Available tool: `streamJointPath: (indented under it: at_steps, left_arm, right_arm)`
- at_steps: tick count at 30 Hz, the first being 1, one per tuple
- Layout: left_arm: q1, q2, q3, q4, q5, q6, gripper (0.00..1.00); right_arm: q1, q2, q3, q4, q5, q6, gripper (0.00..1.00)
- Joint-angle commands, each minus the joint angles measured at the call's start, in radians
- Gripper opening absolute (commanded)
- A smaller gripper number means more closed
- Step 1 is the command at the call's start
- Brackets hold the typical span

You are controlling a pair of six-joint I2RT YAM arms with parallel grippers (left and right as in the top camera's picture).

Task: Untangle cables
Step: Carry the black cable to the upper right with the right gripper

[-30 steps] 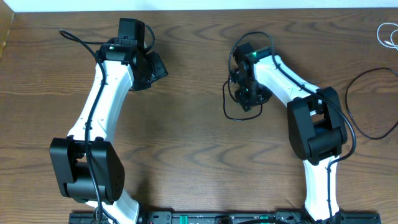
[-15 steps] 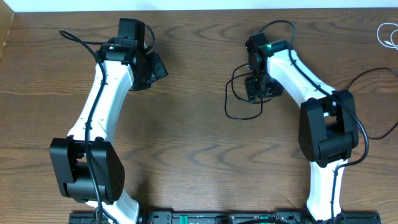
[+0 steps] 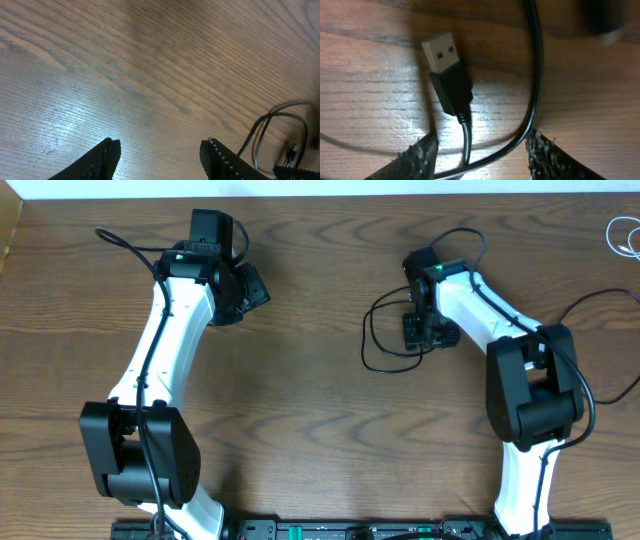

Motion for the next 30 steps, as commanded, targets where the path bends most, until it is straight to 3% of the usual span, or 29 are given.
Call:
streamJointPath:
  at_steps: [1,8,10,13,16,20,24,30]
  left_arm:
    - [0.003,0.011,-0.006,-0.003,-0.010,-0.009,0.56]
    - [0.003,0.011,-0.006,0.000,-0.010,-0.009,0.56]
    - [0.003,0.011,-0.006,0.004,-0.010,-0.009,0.56]
    - [0.003,0.011,-0.006,0.011,-0.010,-0.009,0.56]
    - [0.003,0.011,-0.006,0.011,-0.010,-0.009,0.56]
    - [0.003,0.011,-0.006,0.011,-0.010,-0.009,0.56]
    - [0.003,0.011,-0.006,0.011,-0.010,-0.009,0.56]
    - [0.003,0.011,-0.006,0.011,-0.010,-0.009,0.56]
  right_arm:
    - [-0.002,-0.001,-0.076,0.047,0.008,0.057,0.52]
    - [0.004,0.000,-0.140,0.072,-0.050,0.056,0.56]
    - [0.008,0.000,-0.144,0.065,-0.098,0.033,0.48]
    - [0.014,-0.001,-0.144,0.066,-0.116,0.014,0.27]
    - [0.014,0.000,-0.143,0.089,-0.116,0.015,0.20]
    - [0.006,-0.001,-0.134,0.113,-0.115,0.010,0.01]
    - [-0.019,-0.003,-0.064,0.087,-0.120,-0.049,0.01]
    - [-0.055,-0.031,0.182,-0.070,-0.120,-0.167,0.01]
